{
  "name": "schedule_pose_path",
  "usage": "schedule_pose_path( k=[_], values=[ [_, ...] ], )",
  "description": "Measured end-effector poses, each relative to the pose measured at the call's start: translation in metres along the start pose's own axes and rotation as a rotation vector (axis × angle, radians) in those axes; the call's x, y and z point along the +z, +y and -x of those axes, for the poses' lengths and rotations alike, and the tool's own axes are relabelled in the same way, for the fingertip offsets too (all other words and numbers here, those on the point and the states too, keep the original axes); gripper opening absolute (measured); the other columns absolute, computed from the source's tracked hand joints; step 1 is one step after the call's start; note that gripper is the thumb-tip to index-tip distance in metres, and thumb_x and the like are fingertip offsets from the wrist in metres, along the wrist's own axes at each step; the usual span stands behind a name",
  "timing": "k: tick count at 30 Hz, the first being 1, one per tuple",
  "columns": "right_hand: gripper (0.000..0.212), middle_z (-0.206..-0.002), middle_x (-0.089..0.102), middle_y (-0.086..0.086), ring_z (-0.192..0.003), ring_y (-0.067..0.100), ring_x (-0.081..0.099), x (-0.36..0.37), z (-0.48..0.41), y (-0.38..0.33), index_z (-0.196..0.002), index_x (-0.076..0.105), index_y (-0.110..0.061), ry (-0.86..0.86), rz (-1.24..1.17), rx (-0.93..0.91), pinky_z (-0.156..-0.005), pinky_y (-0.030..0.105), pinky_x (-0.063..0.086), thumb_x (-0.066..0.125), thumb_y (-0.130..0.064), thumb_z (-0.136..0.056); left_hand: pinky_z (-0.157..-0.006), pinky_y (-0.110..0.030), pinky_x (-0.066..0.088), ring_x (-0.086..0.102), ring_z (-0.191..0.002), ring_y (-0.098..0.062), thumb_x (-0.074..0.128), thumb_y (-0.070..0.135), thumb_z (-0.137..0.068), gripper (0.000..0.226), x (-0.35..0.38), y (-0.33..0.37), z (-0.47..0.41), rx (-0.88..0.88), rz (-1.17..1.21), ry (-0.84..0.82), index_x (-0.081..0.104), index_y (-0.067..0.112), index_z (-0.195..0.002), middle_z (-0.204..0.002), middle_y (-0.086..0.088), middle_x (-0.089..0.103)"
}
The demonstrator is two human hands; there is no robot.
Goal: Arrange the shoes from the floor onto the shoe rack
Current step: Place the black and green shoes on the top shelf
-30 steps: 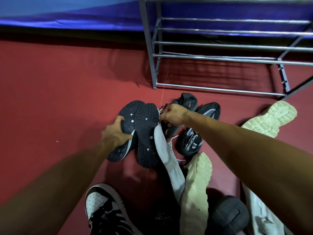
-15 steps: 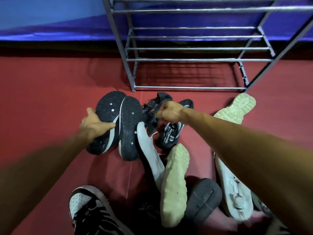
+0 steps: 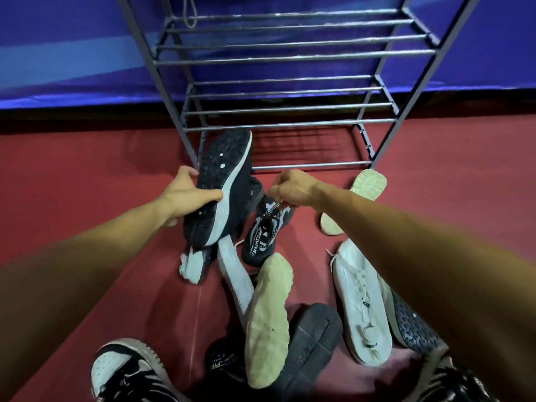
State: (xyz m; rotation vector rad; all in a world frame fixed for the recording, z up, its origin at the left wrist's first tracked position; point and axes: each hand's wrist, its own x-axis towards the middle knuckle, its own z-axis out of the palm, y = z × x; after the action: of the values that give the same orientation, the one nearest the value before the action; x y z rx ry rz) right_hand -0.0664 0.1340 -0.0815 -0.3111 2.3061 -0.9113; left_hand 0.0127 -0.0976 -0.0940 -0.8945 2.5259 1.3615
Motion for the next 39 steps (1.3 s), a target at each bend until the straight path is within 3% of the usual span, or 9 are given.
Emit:
schedule_pose_path(
  k=[9,11,15,20,24,27,30,34,39],
  values=[
    [0.023,-0.09,0.065,0.012,-0.076,0.025,0.063,-0.085,0.05,-0.016,-0.104,0.067,0.0,0.079,-0.084,-0.047,-0.057,0.028,0.044,0.06,-0.021,-0.097,-0.04,-0.021,0.033,0.043,-0.034,-0.007,0.076,0.038,-0.051,0.077,0.039,0.114,0.028,0.057,0.069,-0.273,0.04,0.028,-0.119,-0.048,0.009,0.054],
    [0.013,-0.091,0.068,0.004,-0.072,0.017,0.067,-0.103,0.065,-0.017,-0.101,0.065,-0.009,0.109,-0.16,-0.065,-0.053,0.022,0.05,0.061,-0.021,-0.098,-0.043,-0.023,0.033,0.04,-0.037,-0.01,0.077,0.036,-0.051,0.075,0.042,0.136,0.035,0.062,0.064,-0.34,0.042,0.025,-0.117,-0.052,0.005,0.052],
    [0.022,-0.112,0.072,0.012,-0.101,0.028,0.07,-0.13,0.087,-0.017,-0.112,0.067,-0.003,0.182,-0.217,-0.086,-0.091,0.038,0.058,0.065,-0.015,-0.094,-0.06,-0.03,0.044,0.049,-0.059,-0.015,0.081,0.034,-0.052,0.069,0.045,0.176,0.052,0.065,0.041,-0.429,0.045,0.025,-0.111,-0.073,0.0,0.056],
    [0.023,-0.067,0.051,0.001,-0.058,0.014,0.043,-0.163,0.116,-0.033,-0.077,0.049,-0.016,0.312,-0.243,-0.154,-0.052,0.023,0.034,0.07,-0.013,-0.088,-0.078,-0.04,0.061,0.074,-0.079,-0.02,0.086,0.035,-0.047,0.08,0.048,0.21,0.08,0.149,0.162,-0.449,0.047,0.018,-0.114,-0.09,-0.003,0.075],
    [0.02,-0.057,0.057,-0.011,-0.049,0.003,0.05,-0.187,0.143,-0.05,-0.078,0.056,-0.017,0.319,-0.431,-0.259,-0.047,0.015,0.04,0.069,-0.023,-0.092,-0.044,-0.022,0.036,0.046,-0.042,-0.009,0.083,0.031,-0.06,0.059,0.038,0.241,0.111,0.183,0.265,-0.528,0.054,0.016,-0.109,-0.059,0.005,0.063],
    [0.032,-0.083,0.068,-0.001,-0.071,0.014,0.062,-0.2,0.153,-0.056,-0.097,0.068,-0.006,0.462,-0.62,-0.286,-0.059,0.021,0.047,0.063,-0.037,-0.096,-0.063,-0.028,0.039,0.038,-0.056,-0.015,0.084,0.035,-0.059,0.034,0.026,0.253,0.124,0.158,0.389,-0.647,0.068,0.018,-0.084,-0.06,0.004,0.052],
    [0.034,-0.089,0.067,0.011,-0.07,0.02,0.059,-0.208,0.151,-0.051,-0.107,0.065,-0.005,0.661,-0.68,-0.226,-0.06,0.025,0.045,0.067,-0.036,-0.093,-0.097,-0.042,0.052,0.063,-0.093,-0.028,0.087,0.043,-0.061,0.057,0.014,0.251,0.124,0.151,0.553,-0.741,0.072,0.008,-0.104,-0.103,-0.009,0.069],
    [0.034,-0.072,0.058,0.003,-0.048,0.008,0.048,-0.193,0.148,-0.044,-0.106,0.058,-0.01,0.535,-0.689,-0.134,-0.04,0.017,0.031,0.069,-0.038,-0.092,-0.081,-0.036,0.057,0.072,-0.088,-0.025,0.079,0.046,-0.074,0.045,0.011,0.254,0.128,0.189,0.716,-0.804,0.079,0.012,-0.103,-0.101,-0.013,0.075],
    [0.028,-0.063,0.06,-0.002,-0.038,0.005,0.048,-0.185,0.151,-0.047,-0.104,0.062,-0.01,0.421,-0.882,-0.218,-0.05,0.025,0.024,0.068,-0.034,-0.092,-0.08,-0.034,0.057,0.072,-0.089,-0.023,0.07,0.043,-0.08,0.039,0.019,0.26,0.14,0.238,0.766,-0.829,0.079,0.011,-0.099,-0.102,-0.011,0.075]
  ],
)
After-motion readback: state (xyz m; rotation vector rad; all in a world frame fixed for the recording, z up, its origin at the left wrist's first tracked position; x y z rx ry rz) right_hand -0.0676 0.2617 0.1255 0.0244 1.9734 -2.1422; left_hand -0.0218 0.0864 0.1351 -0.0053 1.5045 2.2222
